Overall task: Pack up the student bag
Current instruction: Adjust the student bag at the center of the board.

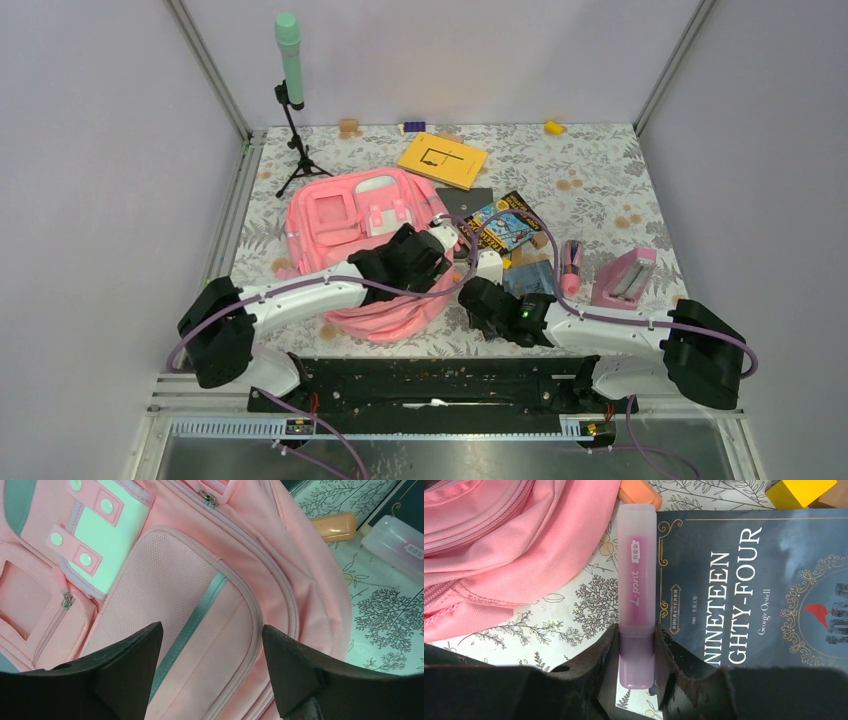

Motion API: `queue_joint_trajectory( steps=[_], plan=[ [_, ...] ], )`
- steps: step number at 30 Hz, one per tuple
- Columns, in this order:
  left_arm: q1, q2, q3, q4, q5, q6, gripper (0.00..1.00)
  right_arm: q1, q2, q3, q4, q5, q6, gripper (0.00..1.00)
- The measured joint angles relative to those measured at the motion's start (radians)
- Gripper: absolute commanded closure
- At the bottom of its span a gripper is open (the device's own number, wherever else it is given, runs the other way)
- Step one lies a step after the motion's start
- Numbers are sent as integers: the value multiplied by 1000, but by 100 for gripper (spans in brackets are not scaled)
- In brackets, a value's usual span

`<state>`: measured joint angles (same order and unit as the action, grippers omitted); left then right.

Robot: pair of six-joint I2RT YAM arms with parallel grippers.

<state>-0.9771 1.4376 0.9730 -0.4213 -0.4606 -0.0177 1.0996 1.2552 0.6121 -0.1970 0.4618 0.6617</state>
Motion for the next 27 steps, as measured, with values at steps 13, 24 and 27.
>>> queue_joint_trajectory(
  steps=[13, 24, 27],
  plan=[
    [-23, 37, 0, 2, -60, 32, 27, 0, -34, -11, 0, 0, 10, 97],
    [-40, 46, 0, 16, -289, 67, 35, 0, -51, -37, 8, 0, 21, 97],
    [-44, 46, -3, 30, -334, 77, 34, 0, -51, -37, 14, 0, 21, 97]
  ],
)
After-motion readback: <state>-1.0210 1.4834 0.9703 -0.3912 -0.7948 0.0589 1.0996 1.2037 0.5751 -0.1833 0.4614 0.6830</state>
